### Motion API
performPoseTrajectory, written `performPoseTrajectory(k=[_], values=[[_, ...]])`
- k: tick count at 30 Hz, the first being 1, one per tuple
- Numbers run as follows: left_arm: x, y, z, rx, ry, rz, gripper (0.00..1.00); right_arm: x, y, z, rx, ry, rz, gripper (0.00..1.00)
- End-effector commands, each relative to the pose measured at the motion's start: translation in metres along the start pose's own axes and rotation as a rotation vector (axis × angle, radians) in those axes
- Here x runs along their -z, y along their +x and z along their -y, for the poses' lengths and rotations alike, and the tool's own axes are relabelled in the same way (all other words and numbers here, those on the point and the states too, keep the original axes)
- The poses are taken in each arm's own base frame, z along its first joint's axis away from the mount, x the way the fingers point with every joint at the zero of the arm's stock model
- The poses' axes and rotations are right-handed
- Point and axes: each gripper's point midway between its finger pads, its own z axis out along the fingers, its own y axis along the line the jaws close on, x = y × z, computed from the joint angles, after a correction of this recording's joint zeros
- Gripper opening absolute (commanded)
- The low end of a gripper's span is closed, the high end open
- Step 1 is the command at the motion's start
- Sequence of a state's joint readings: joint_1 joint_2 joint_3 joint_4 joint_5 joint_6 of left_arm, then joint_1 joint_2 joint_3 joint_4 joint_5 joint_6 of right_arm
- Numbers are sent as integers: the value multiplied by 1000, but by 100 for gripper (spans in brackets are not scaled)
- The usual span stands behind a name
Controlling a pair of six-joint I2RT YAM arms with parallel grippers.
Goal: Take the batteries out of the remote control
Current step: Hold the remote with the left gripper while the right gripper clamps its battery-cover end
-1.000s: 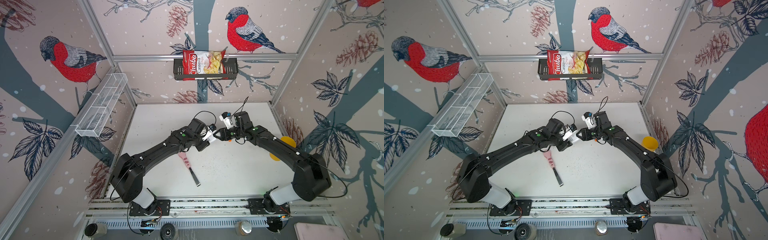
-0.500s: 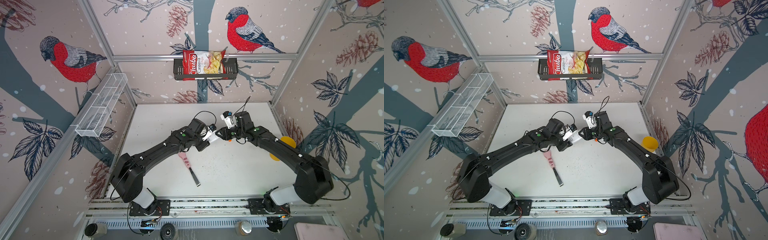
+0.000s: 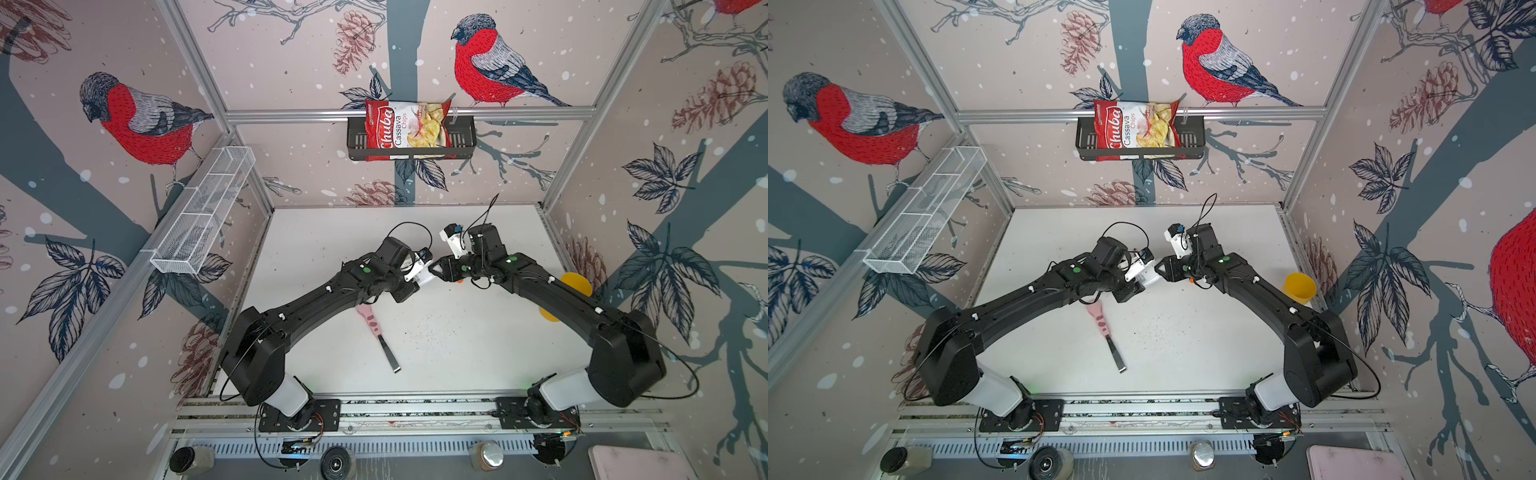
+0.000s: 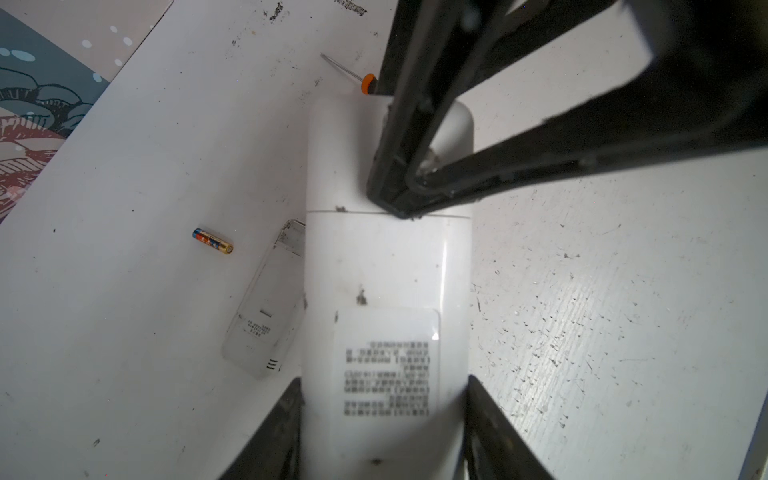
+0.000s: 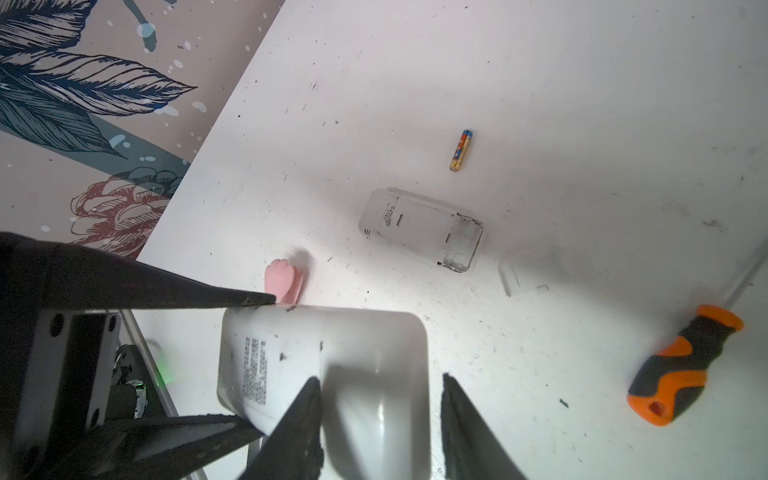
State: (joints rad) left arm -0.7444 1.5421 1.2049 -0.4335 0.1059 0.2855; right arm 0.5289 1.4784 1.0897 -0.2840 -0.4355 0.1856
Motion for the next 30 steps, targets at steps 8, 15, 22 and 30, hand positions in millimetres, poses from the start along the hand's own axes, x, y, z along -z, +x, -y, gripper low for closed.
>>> performPoseTrajectory(k=[8, 15, 22, 30], values=[[3, -12, -2, 6, -2, 45, 33, -4, -2, 1, 7, -4, 7, 34], [3, -11, -3, 7, -5, 42, 33, -5, -2, -1, 6, -21, 3, 57], [2, -11, -4, 10, -5, 41, 33, -6, 0, 0, 7, -19, -1, 44], [1, -11, -4, 12, -4, 40, 32, -3, -4, 4, 8, 11, 13, 34]])
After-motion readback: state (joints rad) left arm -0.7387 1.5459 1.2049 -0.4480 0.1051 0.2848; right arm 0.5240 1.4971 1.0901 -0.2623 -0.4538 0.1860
